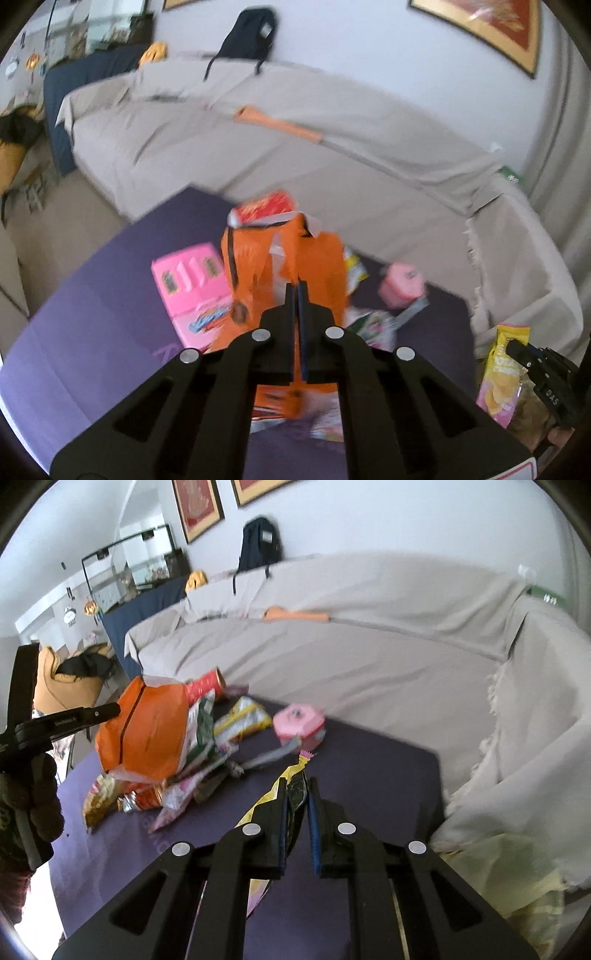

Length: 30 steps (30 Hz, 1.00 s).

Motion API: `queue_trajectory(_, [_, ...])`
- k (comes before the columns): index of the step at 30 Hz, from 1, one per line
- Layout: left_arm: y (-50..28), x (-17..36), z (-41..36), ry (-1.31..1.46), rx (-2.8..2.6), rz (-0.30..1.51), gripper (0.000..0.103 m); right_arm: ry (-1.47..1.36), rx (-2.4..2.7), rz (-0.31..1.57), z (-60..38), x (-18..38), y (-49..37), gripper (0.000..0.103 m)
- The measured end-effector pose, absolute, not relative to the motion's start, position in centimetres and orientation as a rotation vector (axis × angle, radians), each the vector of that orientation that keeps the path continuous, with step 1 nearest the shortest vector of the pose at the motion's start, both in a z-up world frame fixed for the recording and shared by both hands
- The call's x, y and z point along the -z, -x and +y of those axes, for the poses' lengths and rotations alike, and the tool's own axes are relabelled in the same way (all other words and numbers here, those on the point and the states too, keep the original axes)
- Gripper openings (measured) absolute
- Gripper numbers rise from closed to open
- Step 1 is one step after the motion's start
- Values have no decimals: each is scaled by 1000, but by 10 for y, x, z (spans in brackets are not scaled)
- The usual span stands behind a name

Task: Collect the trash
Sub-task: 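Carry the orange bag and yellow bag over the trash bin with both grippers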

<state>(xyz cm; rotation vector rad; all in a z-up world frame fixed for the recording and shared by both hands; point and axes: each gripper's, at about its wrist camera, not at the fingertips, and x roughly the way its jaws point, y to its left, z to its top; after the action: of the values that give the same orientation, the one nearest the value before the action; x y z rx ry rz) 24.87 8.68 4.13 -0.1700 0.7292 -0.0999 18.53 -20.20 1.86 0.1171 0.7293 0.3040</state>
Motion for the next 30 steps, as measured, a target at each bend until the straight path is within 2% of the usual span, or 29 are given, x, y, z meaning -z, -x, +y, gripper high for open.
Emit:
queue_trajectory(8, [-217,-110,37,147,244,604,1,-56,-218,580,-241,-73,-148,11])
queue_trajectory(14, [-203,-121,-29,81,390,597,1,-71,-94,538,-295,-83,-120,11])
queue_trajectory(20, [-198,-93,-111,96,597,719,1,-77,28,529,-342,-72,-97,11])
queue_trajectory(30, [-202,-8,-232,214,882,984,1,-53,241,506,-412,-58,-66,11])
